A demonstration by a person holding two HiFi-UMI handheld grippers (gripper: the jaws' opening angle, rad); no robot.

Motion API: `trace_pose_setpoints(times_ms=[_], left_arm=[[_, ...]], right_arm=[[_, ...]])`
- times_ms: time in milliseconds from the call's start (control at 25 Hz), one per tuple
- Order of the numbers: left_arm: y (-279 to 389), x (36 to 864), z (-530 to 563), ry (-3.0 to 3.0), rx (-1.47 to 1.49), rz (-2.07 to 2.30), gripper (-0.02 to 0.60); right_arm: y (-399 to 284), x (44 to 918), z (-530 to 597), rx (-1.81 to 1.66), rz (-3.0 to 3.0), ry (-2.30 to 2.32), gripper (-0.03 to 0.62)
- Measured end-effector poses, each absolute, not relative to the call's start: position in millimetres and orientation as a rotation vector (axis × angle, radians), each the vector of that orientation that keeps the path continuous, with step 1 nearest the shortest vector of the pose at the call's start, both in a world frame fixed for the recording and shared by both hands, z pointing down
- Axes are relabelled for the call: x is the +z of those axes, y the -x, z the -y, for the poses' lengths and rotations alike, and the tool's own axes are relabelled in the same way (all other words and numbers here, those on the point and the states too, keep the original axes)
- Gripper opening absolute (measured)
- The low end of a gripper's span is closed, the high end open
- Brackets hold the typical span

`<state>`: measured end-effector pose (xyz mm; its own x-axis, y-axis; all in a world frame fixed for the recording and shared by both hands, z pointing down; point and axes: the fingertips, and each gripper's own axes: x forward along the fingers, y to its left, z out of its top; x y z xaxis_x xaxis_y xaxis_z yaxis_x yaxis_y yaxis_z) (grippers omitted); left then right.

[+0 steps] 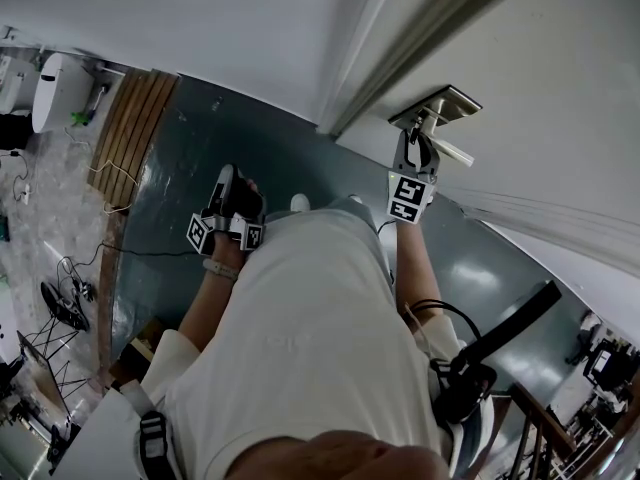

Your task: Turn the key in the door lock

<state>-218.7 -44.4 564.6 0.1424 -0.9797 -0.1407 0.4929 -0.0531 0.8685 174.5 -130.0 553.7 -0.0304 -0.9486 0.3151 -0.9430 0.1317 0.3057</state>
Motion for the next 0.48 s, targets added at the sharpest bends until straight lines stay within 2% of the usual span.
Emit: trace_pose_setpoints(times_ms=[160, 480], left_arm=[[221.1, 563.1, 41.9, -0.976, -1.351, 0.658, 0.008], [218.9, 558.8, 45.2, -0.976, -1.354, 0.667, 0.008]], right_arm=[[-182.5, 553.6, 129.2, 0.511, 2.223, -2.047, 0.077], [-192.0, 550.7, 133.7, 1.391, 2.392, -2.252, 0.077]])
